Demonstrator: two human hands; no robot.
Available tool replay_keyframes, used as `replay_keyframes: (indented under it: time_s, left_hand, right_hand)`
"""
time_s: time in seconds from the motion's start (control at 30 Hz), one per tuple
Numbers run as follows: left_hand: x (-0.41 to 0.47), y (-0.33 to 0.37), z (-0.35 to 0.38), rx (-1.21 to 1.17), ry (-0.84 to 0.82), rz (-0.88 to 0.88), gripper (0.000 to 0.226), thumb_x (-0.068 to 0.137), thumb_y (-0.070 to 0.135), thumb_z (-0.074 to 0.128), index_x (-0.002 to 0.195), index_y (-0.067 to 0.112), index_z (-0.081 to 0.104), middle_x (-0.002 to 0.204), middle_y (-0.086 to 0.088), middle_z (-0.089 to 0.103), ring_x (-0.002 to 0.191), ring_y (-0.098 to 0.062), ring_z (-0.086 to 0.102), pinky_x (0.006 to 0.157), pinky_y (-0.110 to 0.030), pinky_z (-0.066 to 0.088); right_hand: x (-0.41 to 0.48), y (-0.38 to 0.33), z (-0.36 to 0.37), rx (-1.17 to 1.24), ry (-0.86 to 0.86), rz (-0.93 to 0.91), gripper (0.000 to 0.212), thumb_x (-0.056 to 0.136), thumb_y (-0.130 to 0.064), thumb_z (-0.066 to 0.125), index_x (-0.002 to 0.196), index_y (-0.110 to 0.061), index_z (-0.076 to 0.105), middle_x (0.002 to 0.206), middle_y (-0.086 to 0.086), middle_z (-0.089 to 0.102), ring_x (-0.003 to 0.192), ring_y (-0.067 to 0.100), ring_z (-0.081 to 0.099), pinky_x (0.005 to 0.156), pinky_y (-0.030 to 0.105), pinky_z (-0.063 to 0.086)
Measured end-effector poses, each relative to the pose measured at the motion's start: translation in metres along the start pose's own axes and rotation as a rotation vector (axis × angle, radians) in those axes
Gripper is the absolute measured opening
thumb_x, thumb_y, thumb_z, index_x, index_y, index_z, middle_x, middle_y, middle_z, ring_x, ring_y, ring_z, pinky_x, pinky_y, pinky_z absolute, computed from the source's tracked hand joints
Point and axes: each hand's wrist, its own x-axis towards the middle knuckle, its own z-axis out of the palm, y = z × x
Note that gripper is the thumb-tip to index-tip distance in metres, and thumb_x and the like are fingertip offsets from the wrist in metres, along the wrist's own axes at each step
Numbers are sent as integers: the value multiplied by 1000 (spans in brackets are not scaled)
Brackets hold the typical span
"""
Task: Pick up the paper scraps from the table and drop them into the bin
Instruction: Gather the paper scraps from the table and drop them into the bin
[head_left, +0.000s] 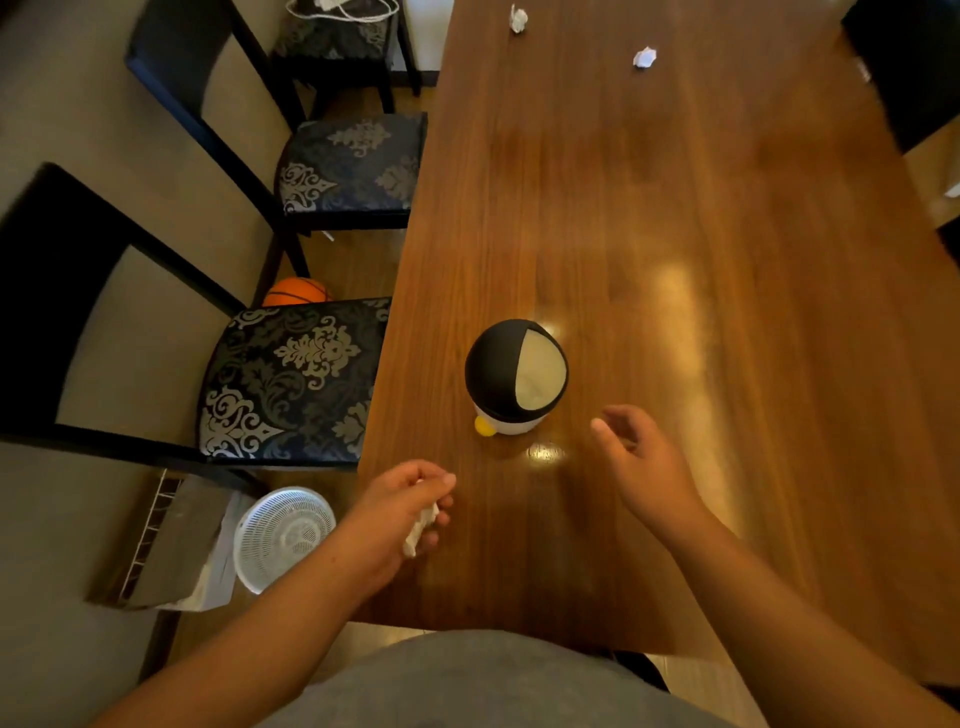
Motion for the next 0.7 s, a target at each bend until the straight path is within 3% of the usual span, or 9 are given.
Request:
replay_keyframes:
  time_s: [0.17,0.27,0.33,0.4,0.47,0.57,0.63,0.7]
  left_hand:
    - [-6,85,76,586,-53,521,6,87,25,66,81,25,66,74,7,62,65,-6,61,54,-22,51]
    - [-9,136,119,663,-7,826,8,88,25,65,80,26,62,74,11,57,66,-2,55,59,-27,51]
    - [-9,160,137,692,43,1053,7,87,29,64,81,28,60,72,15,55,67,3,52,59,-17,48]
    - [2,170,144,917,102,1260,8,87,33,60,86,25,60,76,16,52,74,1,51,63,-14,39]
    - [26,166,139,1282,88,1268,15,90,34,57,93,20,59,85,10,51,83,-9,53,68,-24,37]
    - [59,144,127,1859,-11,985,26,90,41,56,105,20,58,99,1,58,97,-24,57,77,-36,42]
    - [71,134,120,2014,-31,965,34,86,48,57,109,22,58,101,0,61,100,-24,56,79,-38,38]
    - [75,133,117,1982,-13,1014,41,82,54,59,111,24,57,100,0,61,100,-25,56,76,-38,35]
  right_hand:
    - [-25,44,-11,-16,-74,102,25,91,-51,53,111,-38,59,99,-23,61,94,-3,58,68,16,43]
    - [-39,68,-17,-30,-106,169,20,89,-52,53,105,-42,59,97,-20,64,89,-1,61,64,17,45]
    - [-48,81,-23,-39,-109,187,17,89,-53,54,102,-43,59,94,-20,65,85,-3,61,61,16,44]
    - [-54,92,-29,-32,-94,198,16,89,-51,56,101,-41,61,93,-19,66,84,-2,61,62,18,45]
    - [-56,99,-33,6,-82,218,15,90,-45,59,101,-37,63,94,-16,67,88,2,63,69,23,50]
    - [-57,107,-43,32,-56,230,14,90,-40,60,101,-32,65,96,-14,68,90,3,64,76,27,52]
    - [-57,110,-50,41,-29,227,13,90,-40,59,100,-33,64,95,-16,67,89,-1,62,74,23,49]
    - [-56,110,-57,41,-12,228,11,90,-42,59,99,-36,63,94,-18,65,89,-2,60,70,20,45]
